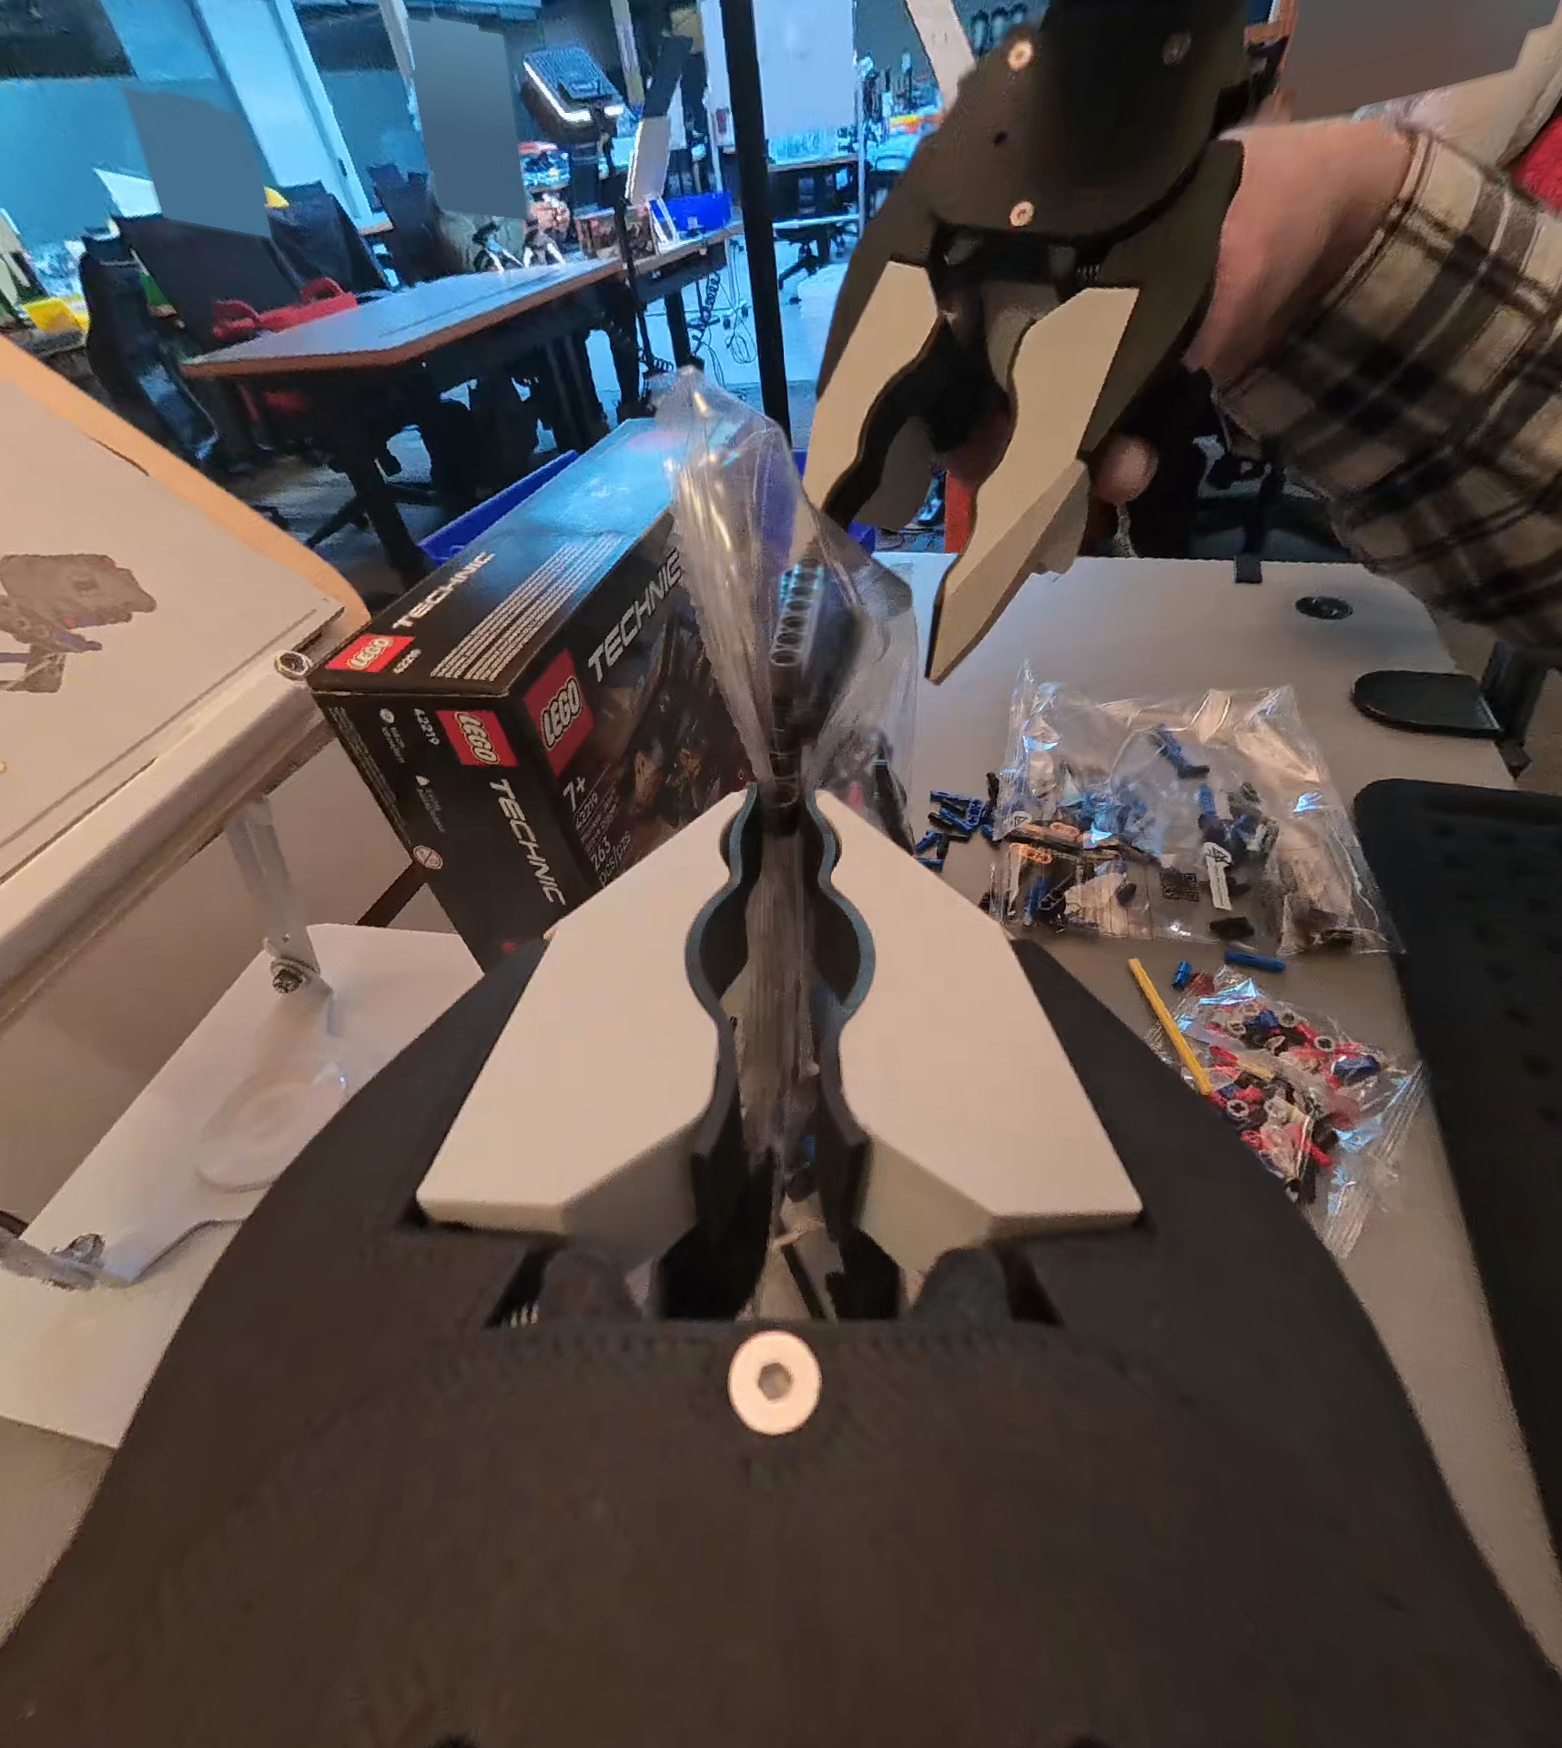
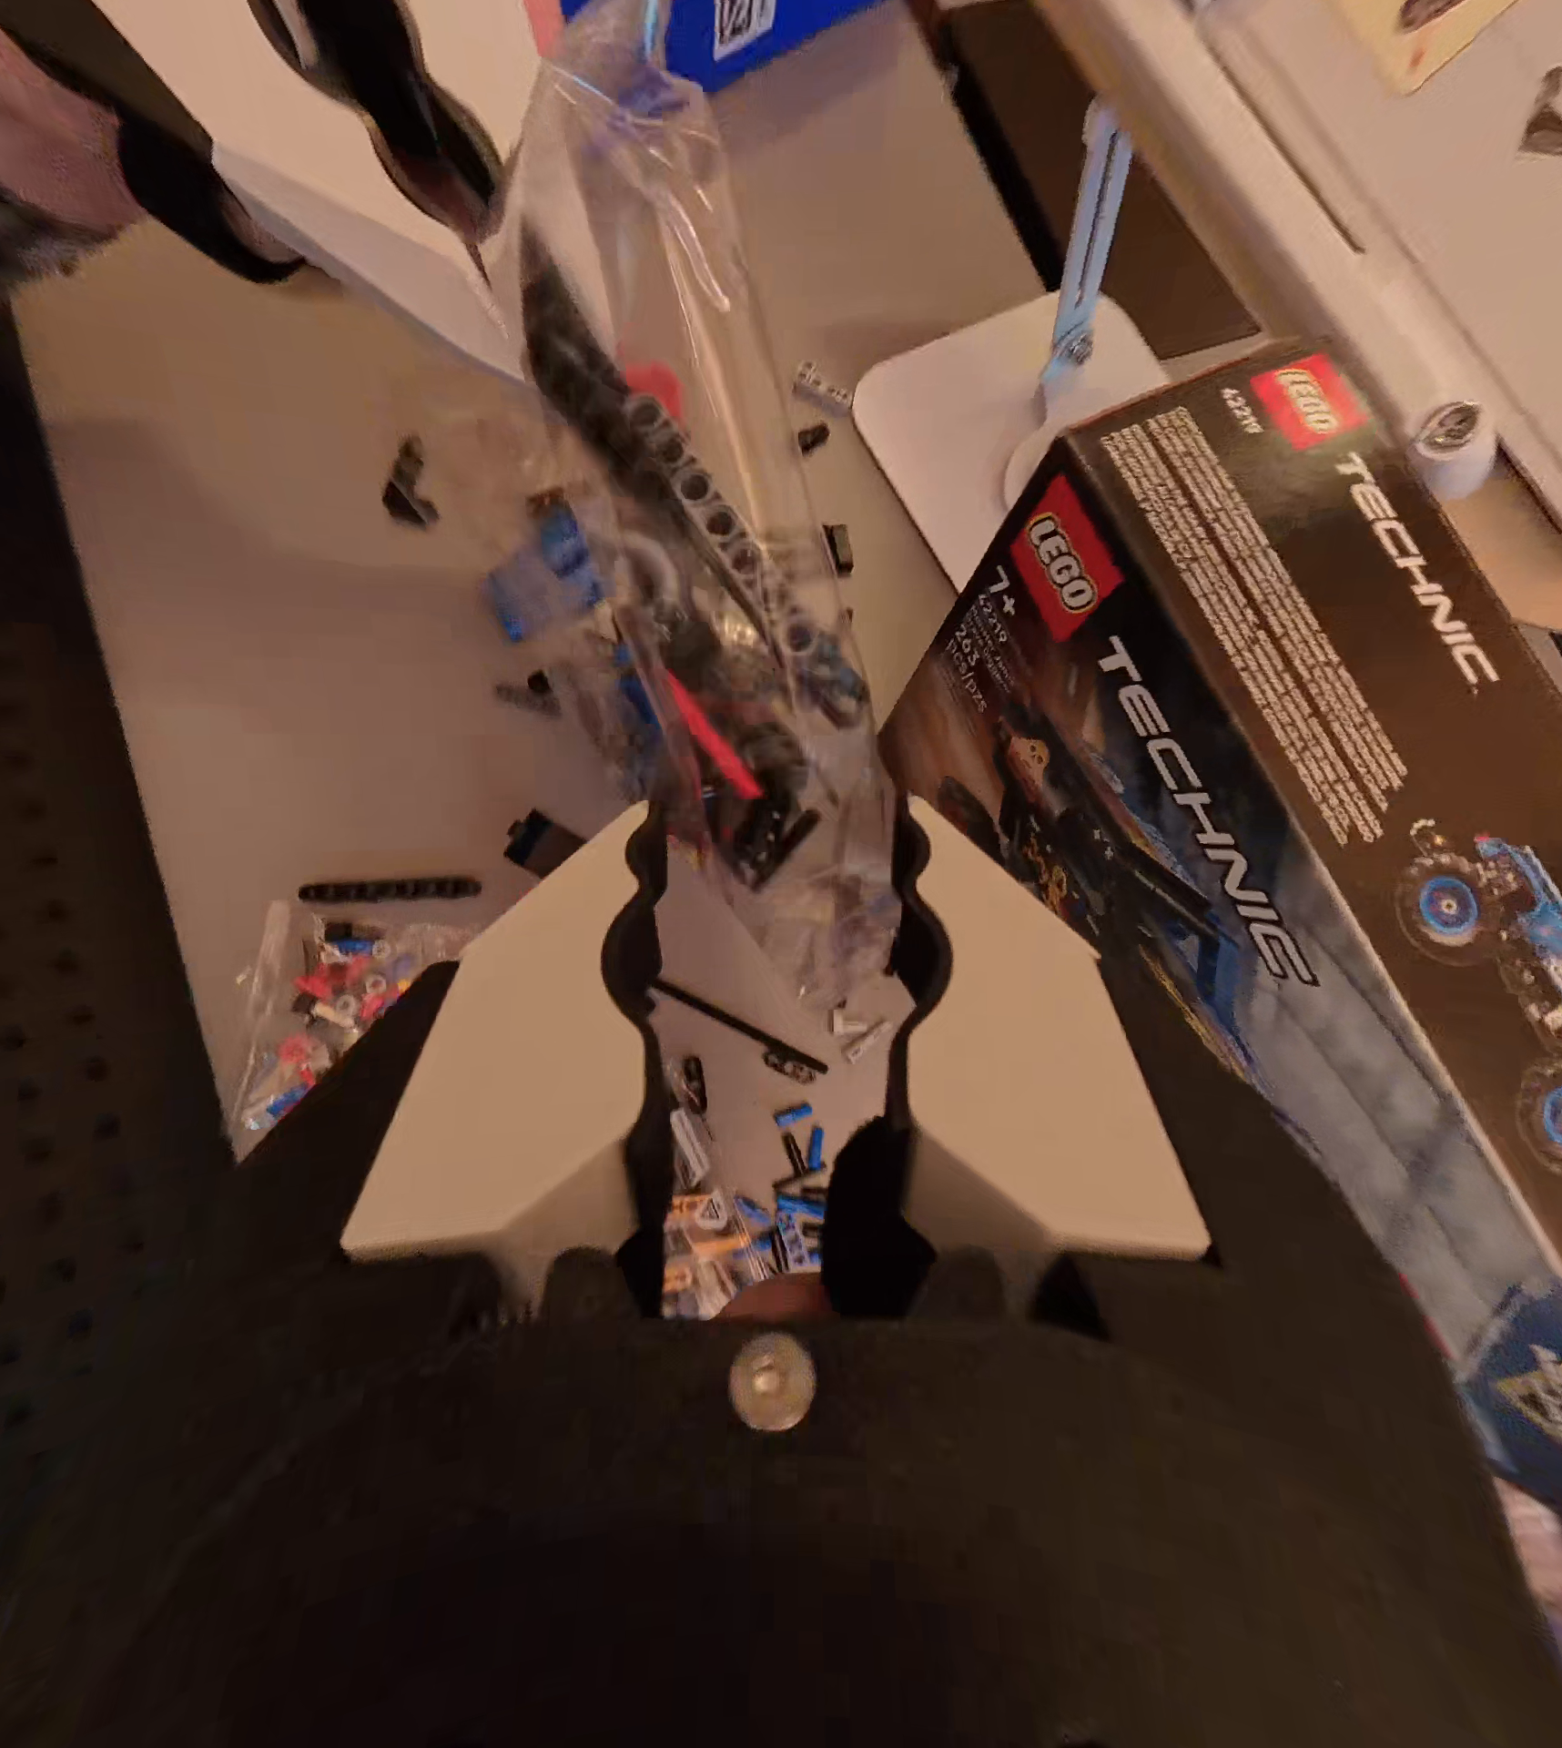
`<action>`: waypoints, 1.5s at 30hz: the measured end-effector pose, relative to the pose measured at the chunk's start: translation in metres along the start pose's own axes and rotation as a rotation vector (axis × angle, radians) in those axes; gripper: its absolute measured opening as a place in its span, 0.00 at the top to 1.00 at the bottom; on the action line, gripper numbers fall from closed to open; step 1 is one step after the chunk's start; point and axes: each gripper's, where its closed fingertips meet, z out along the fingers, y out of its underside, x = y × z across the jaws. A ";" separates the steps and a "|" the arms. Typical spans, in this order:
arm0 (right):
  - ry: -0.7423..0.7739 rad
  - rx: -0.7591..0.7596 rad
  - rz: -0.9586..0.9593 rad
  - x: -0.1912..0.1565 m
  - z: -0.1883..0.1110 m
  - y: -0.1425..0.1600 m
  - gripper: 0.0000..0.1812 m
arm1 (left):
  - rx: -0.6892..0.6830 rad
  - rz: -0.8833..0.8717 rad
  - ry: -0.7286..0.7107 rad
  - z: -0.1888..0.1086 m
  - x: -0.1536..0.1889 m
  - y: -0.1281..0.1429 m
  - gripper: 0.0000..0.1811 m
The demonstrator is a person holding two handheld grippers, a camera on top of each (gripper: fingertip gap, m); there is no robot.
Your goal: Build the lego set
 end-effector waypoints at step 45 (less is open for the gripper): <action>-0.116 -0.015 0.104 -0.026 0.056 0.007 0.99 | 0.067 -0.239 0.059 -0.036 -0.015 0.051 0.97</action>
